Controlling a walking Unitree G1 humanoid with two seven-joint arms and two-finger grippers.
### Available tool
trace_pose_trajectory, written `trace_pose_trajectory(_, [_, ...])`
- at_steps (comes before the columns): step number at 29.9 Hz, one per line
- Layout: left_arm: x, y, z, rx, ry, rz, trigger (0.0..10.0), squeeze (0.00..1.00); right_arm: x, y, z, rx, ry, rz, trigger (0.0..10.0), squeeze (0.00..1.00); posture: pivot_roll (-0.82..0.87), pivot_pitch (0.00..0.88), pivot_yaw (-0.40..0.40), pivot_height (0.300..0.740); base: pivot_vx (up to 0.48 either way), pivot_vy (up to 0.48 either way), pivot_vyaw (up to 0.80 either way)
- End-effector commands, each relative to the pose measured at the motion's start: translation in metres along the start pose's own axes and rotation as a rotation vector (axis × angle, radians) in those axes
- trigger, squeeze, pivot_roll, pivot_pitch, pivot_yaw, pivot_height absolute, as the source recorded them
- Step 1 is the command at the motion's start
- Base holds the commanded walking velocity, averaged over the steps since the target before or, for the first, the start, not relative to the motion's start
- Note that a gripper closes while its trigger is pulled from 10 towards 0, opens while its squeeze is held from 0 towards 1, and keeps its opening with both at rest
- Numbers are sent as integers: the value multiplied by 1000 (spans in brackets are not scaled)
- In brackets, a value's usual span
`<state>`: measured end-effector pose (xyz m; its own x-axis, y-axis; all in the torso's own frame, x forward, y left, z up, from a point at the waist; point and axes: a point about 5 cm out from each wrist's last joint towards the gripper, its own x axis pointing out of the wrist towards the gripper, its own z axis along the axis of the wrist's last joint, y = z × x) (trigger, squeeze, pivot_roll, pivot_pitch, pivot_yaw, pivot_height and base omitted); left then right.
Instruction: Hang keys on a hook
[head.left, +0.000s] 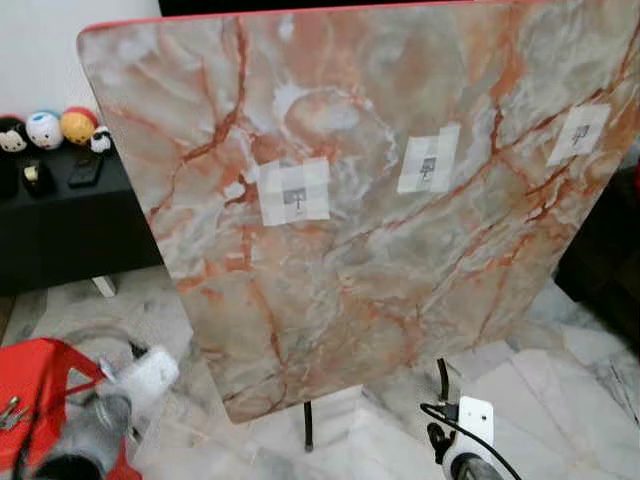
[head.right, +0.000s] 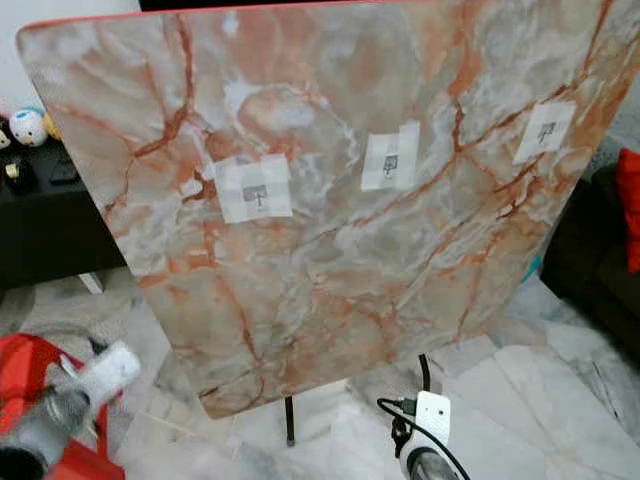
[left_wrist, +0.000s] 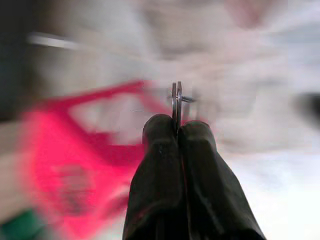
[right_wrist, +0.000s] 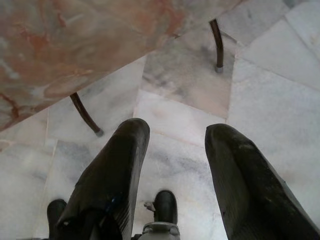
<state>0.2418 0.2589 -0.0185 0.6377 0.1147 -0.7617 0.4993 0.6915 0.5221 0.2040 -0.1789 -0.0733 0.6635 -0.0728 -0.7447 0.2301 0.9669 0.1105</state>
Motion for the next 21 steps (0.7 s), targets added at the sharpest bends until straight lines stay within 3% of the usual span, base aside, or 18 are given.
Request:
trace_pose_trajectory(1, [0, -1, 20, -51, -93, -12, 10000, 0, 1, 2, 2, 4, -4, 4, 10000, 0, 104, 0, -60, 740, 0, 0, 0])
trace_pose_trajectory(4, [-1, -2, 39, -118, -157, -40, 10000, 0, 1, 2, 2, 1, -3, 6, 10000, 0, 106, 0, -62, 740, 0, 0, 0])
trace_pose_trajectory(5, [-3, -1, 52, -223, -215, -75, 10000, 0, 1, 2, 2, 0, -3, 6, 10000, 0, 106, 0, -62, 740, 0, 0, 0])
trace_pose_trajectory(6, [-3, -1, 52, -223, -215, -75, 10000, 0, 1, 2, 2, 0, -3, 6, 10000, 0, 106, 0, -62, 740, 0, 0, 0])
trace_pose_trajectory(8, [-11, 8, 79, -443, -366, -142, 10000, 0, 1, 2, 2, -1, -2, 6, 10000, 0, 106, 0, -62, 740, 0, 0, 0])
trace_pose_trajectory(11, [-19, 18, 96, -555, -485, -161, 10000, 0, 1, 2, 2, -1, -3, 7, 10000, 0, 106, 0, -60, 740, 0, 0, 0])
trace_pose_trajectory(15, [-29, 21, 107, -549, -571, -174, 10000, 0, 1, 3, 1, -3, -1, 10, 10000, 0, 106, 0, -60, 740, 0, 0, 0])
trace_pose_trajectory(21, [-56, 22, 133, -494, -777, -231, 10000, 0, 0, 2, 0, -5, 3, 9, 10000, 0, 106, 0, -60, 740, 0, 0, 0])
